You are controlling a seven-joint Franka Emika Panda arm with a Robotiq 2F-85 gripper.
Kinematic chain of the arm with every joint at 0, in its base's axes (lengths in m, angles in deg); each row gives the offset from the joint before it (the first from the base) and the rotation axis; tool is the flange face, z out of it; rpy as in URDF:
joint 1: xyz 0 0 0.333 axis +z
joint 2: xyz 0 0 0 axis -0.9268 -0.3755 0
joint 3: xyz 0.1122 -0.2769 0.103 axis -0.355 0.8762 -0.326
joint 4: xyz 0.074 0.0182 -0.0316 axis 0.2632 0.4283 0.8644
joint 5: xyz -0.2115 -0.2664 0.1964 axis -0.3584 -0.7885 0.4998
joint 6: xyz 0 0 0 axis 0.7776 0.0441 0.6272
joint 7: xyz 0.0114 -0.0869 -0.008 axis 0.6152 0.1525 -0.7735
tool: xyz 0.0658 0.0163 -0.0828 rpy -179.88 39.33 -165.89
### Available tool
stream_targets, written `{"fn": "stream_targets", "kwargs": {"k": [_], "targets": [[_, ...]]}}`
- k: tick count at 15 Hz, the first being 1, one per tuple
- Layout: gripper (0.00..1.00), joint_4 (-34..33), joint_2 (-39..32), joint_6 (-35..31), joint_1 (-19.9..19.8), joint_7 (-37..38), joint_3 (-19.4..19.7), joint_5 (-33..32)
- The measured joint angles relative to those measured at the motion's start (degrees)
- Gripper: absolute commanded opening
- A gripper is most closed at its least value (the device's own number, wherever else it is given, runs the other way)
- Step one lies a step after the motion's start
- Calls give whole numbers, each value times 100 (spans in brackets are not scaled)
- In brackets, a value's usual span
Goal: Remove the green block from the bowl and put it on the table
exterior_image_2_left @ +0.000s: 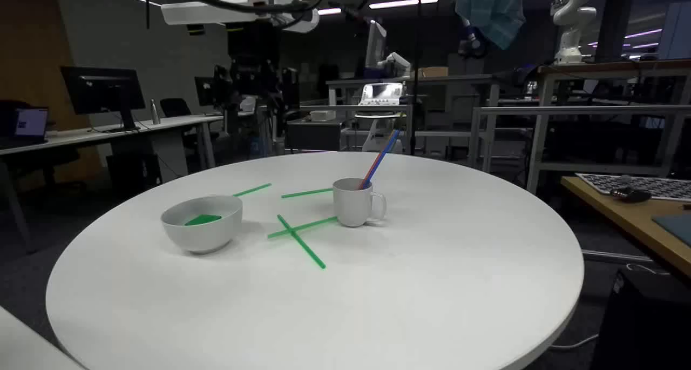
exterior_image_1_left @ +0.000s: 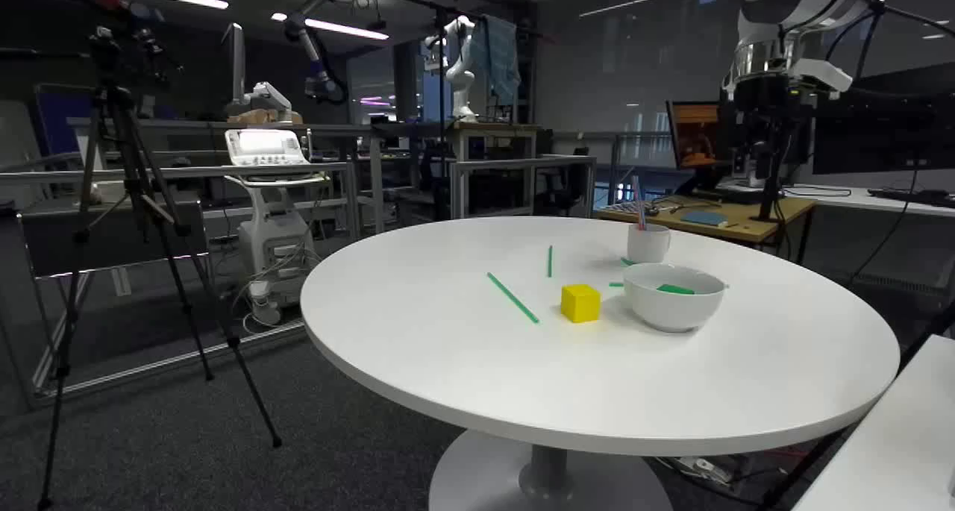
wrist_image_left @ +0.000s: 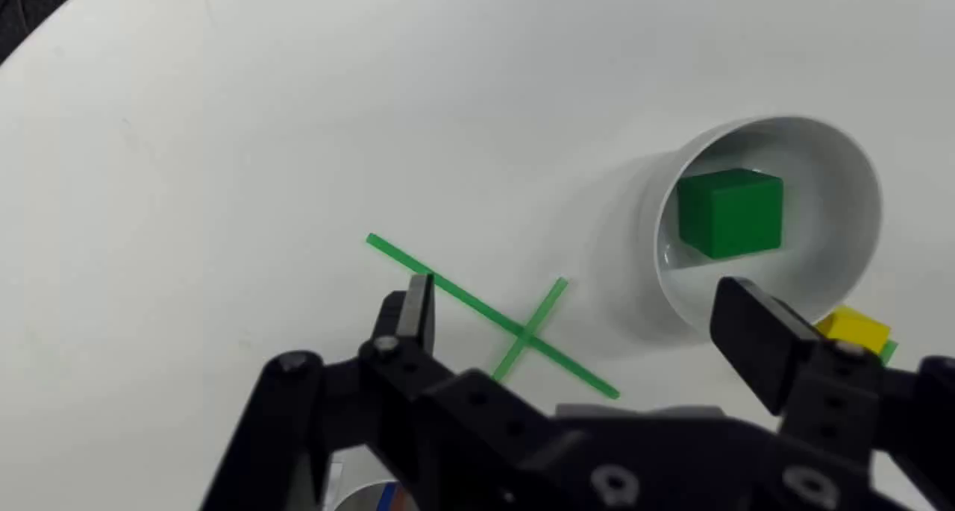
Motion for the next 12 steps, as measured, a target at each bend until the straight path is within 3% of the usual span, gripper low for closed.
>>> {"fn": "stream_targets", "kwargs": {"k": [6,12], "targets": [[100,8,-26,0,36,-64,-97,125],[100,-66,-398,-9,225,-736,-305,803]]}}
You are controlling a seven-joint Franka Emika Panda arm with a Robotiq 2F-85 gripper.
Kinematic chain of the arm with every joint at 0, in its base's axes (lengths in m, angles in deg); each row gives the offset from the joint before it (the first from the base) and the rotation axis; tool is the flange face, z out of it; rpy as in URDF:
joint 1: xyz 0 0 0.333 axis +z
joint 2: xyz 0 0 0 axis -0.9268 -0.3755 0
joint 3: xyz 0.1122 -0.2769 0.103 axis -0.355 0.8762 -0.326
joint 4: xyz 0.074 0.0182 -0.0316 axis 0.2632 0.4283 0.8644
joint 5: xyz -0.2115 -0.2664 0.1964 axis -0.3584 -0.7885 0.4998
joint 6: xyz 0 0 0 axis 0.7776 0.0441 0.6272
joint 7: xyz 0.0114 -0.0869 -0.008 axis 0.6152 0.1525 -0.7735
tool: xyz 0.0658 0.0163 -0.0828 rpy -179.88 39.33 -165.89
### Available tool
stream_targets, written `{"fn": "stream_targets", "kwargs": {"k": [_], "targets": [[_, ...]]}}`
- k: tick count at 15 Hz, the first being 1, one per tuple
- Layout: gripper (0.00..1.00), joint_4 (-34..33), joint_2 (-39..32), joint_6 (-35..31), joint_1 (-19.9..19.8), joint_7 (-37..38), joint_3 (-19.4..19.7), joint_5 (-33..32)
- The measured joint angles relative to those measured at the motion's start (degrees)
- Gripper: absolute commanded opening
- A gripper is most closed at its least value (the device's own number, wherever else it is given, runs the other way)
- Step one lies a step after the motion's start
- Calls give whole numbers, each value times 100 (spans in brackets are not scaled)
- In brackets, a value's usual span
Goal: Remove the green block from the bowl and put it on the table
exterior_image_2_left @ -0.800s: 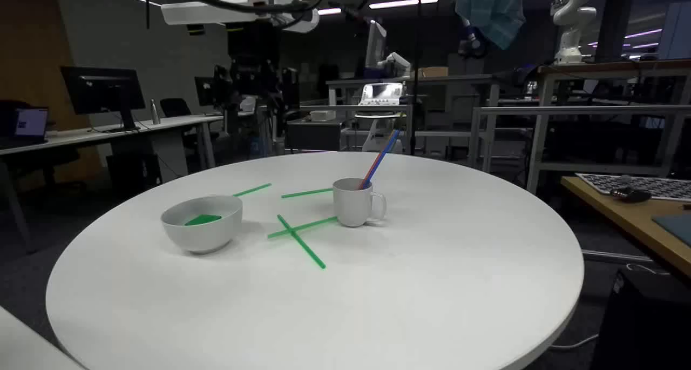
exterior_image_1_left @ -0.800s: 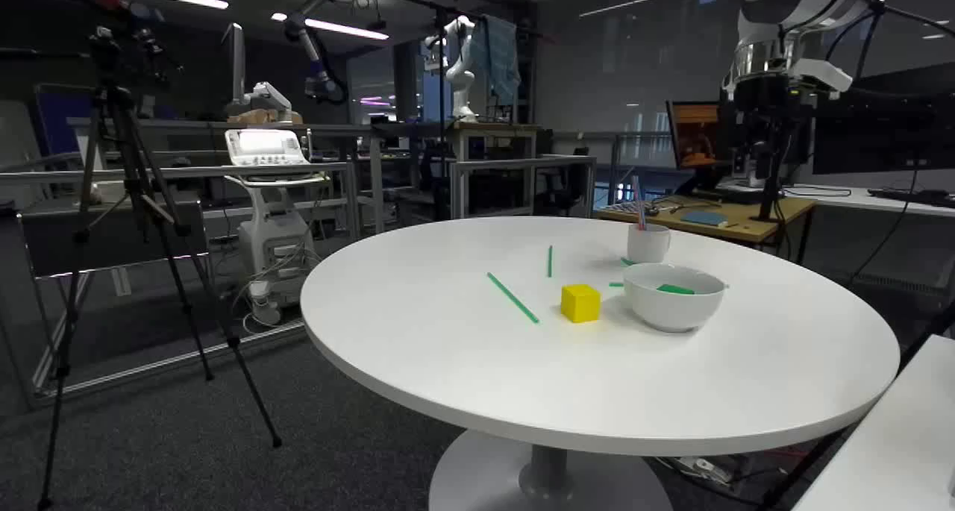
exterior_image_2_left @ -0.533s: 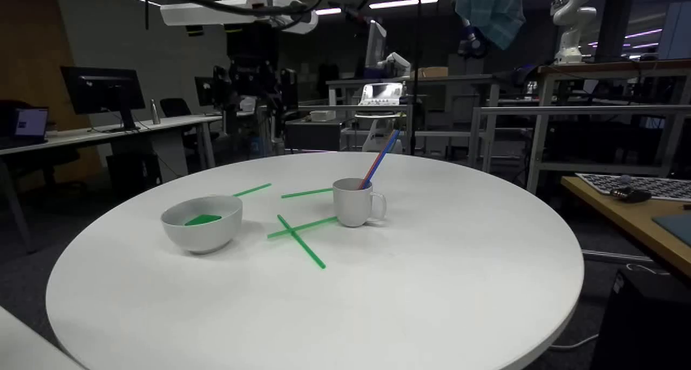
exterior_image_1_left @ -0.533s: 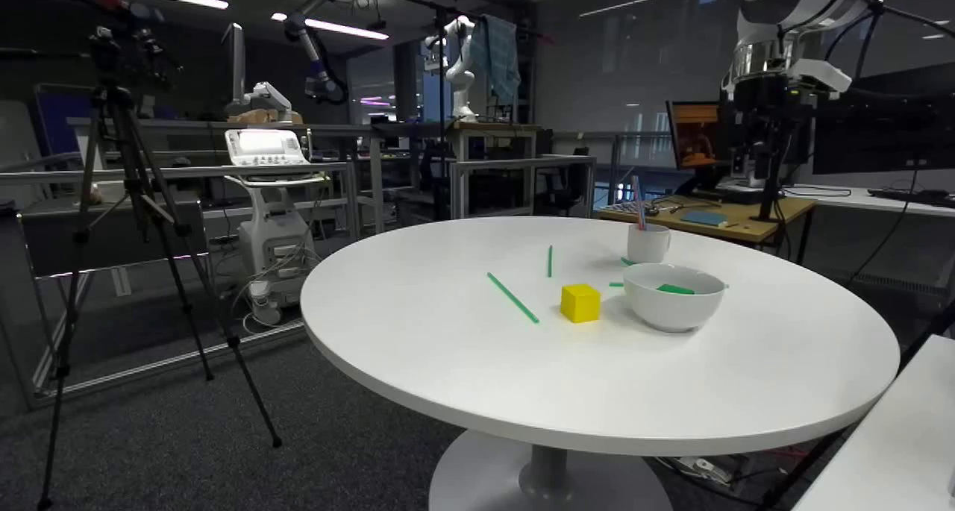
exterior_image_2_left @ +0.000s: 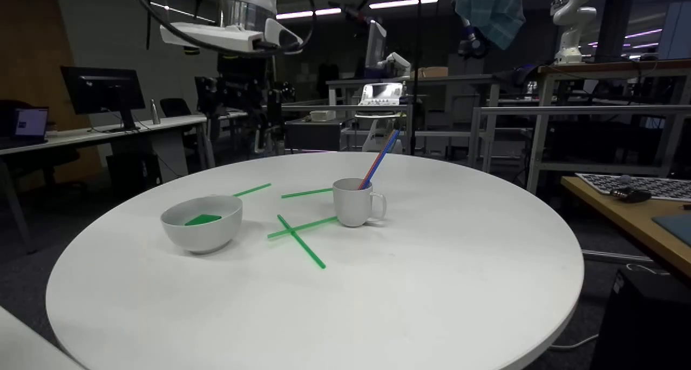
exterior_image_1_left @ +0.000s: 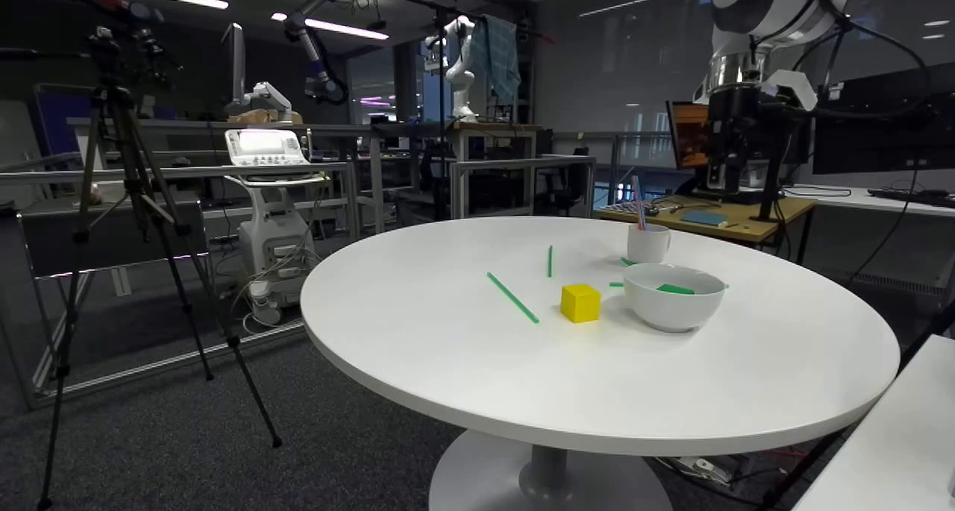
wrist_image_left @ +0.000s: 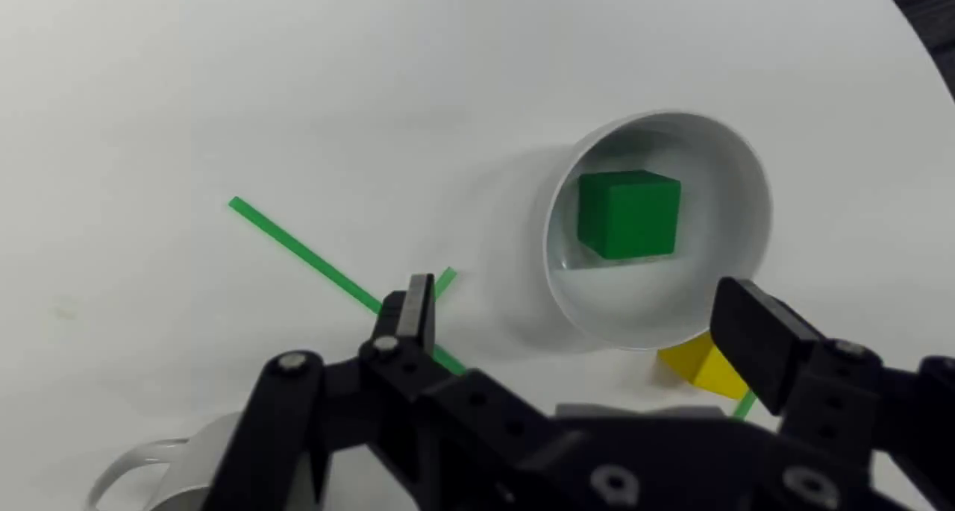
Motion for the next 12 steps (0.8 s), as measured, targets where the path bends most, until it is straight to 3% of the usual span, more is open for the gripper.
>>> {"fn": "stream_targets", "kwargs": {"k": [7,12], "targets": [[100,-295,-727,7,45,-1255,-71,1038],[100,-441,-1016,21,30,-1457,-228,1163]]}}
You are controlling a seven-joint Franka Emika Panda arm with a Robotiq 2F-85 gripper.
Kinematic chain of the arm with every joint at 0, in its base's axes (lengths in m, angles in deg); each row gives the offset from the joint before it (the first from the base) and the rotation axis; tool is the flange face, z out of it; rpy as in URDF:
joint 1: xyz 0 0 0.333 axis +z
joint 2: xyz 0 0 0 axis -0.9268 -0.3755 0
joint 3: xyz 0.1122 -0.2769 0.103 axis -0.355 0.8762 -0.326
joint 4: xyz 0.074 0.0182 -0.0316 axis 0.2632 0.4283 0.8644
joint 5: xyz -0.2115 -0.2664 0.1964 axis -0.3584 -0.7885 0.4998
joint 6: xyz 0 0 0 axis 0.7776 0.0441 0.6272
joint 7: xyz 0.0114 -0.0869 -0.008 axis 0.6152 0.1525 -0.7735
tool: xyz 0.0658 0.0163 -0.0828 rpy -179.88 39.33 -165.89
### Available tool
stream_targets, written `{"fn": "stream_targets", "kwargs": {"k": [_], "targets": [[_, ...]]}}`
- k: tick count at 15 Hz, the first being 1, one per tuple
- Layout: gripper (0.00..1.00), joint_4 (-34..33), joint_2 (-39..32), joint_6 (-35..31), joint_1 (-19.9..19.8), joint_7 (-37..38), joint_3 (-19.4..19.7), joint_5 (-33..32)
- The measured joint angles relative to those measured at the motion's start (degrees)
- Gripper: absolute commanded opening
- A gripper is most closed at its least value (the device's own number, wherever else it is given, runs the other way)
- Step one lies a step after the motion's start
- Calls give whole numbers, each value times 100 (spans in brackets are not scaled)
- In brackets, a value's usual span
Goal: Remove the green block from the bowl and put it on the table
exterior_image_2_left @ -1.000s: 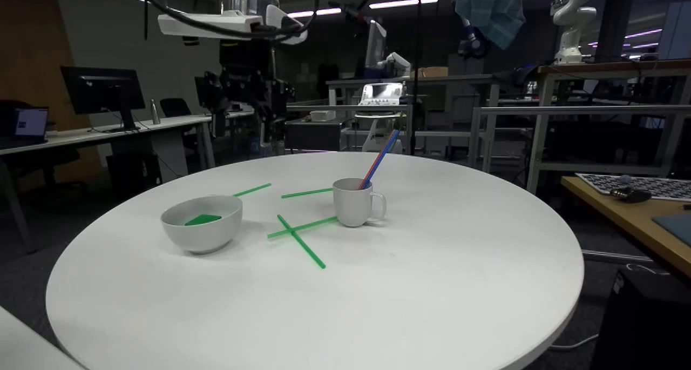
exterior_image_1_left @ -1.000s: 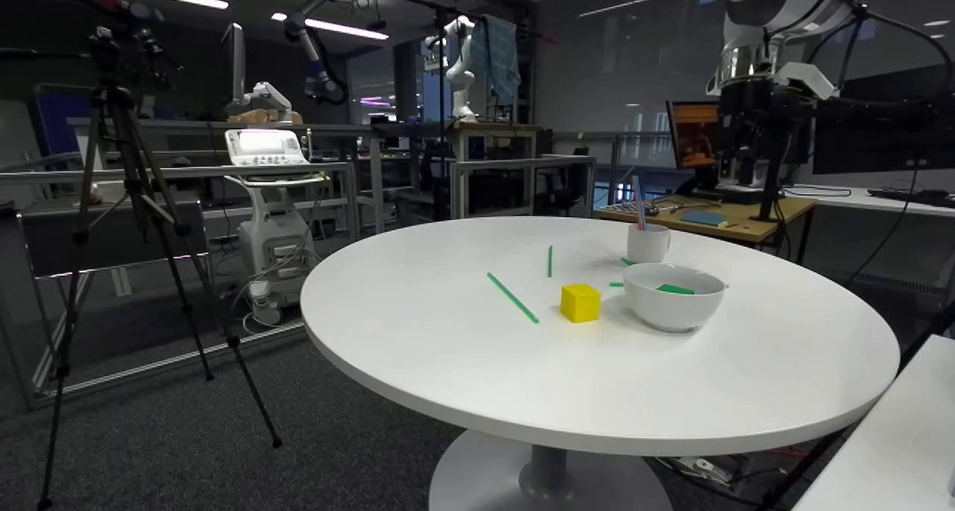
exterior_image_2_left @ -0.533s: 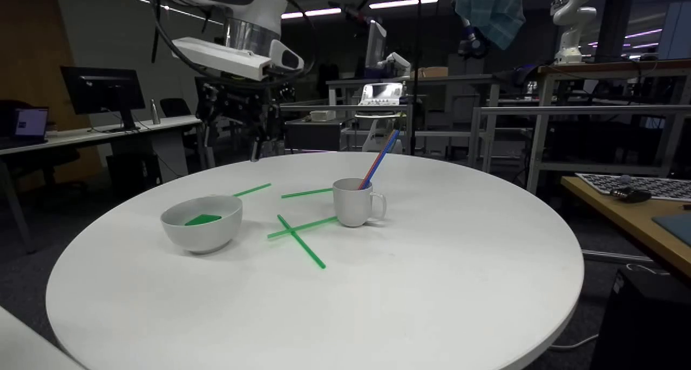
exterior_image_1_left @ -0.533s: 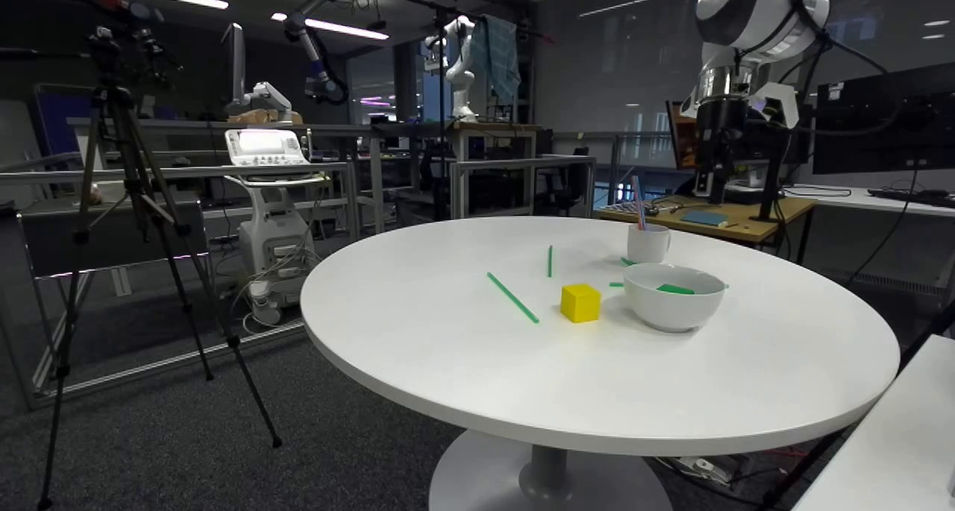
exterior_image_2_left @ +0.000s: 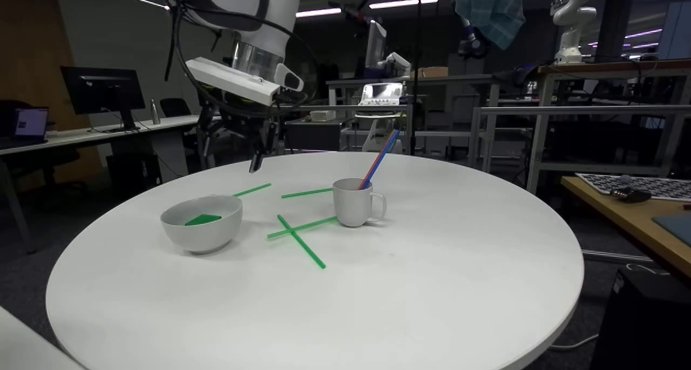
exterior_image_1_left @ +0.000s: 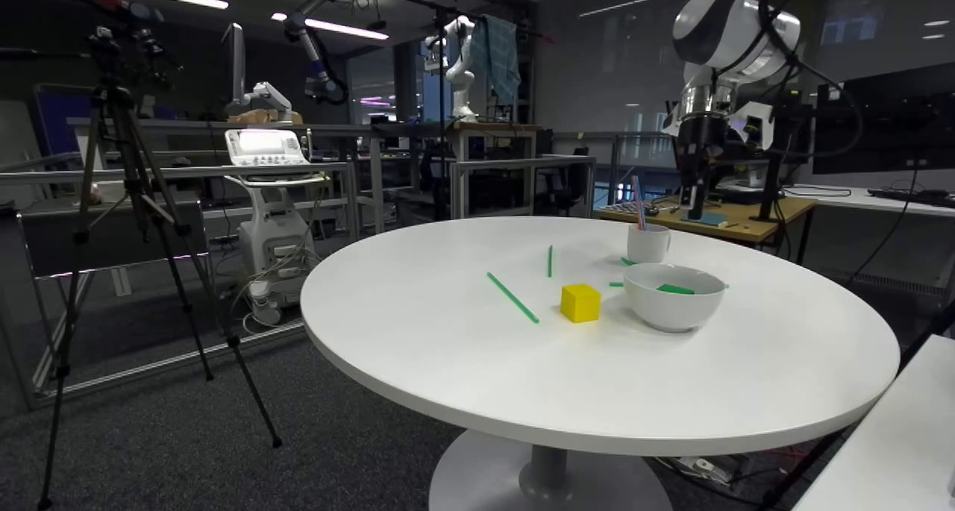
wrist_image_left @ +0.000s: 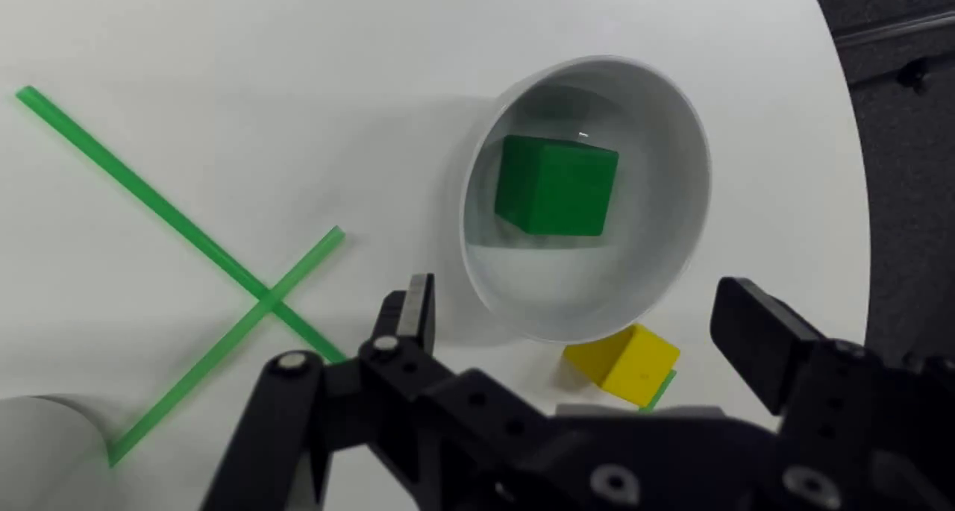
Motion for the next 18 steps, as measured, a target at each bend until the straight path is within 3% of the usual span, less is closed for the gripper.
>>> {"fn": "stream_targets", "kwargs": {"k": [4,11,18], "targets": [[100,95,42,-282,-1,179,-115,-90],[100,621,69,-1970,7,1488,-376,-1040],[100,1049,111,-2352,111,2887,-803,-1701]]}}
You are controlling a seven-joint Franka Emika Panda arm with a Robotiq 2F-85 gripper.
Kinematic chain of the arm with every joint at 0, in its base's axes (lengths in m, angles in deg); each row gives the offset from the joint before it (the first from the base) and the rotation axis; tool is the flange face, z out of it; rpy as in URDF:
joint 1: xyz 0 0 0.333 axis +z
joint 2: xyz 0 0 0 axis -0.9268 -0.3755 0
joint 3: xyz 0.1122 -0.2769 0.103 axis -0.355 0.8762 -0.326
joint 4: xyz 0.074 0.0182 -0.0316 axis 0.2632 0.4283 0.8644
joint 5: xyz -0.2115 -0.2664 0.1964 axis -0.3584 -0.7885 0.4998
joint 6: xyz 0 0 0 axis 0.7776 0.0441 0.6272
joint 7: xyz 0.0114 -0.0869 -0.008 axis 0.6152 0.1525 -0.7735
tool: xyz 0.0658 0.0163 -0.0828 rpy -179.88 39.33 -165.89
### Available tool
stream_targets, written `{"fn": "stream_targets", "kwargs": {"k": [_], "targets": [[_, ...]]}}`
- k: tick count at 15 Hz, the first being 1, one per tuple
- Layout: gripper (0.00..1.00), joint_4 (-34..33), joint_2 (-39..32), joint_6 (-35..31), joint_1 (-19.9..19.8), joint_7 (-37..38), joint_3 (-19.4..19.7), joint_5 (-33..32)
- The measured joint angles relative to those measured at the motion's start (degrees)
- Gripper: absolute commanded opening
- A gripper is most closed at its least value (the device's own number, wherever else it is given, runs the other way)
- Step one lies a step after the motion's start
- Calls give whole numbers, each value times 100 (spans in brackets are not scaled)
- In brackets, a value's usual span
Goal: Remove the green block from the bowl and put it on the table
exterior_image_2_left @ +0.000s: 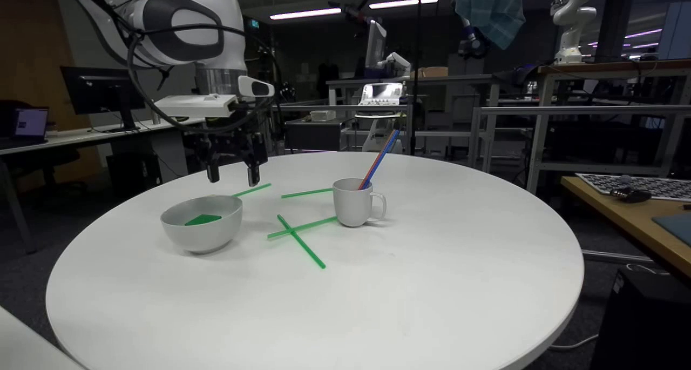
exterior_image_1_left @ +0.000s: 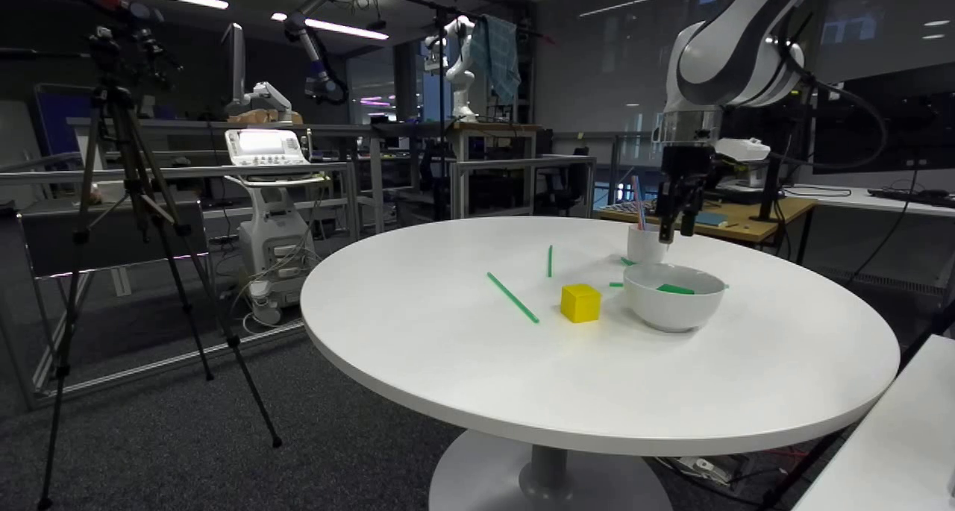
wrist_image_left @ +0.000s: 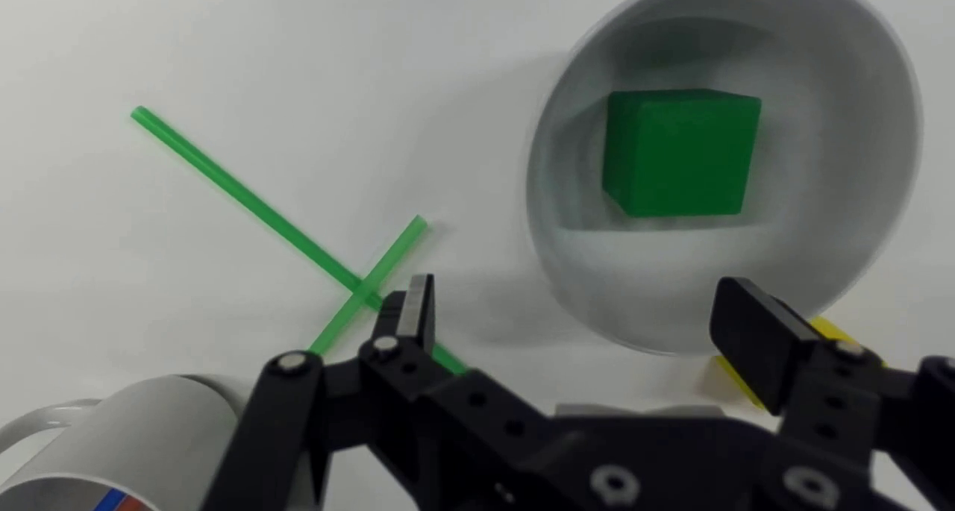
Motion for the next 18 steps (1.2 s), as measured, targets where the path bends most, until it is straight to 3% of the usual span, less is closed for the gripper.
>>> {"fn": "stream_targets", "kwargs": {"k": [9,18], "targets": [[100,209,168,-4,427,1734,-530,-5],[100,334,82,-428,429,1962,-535,146]]}}
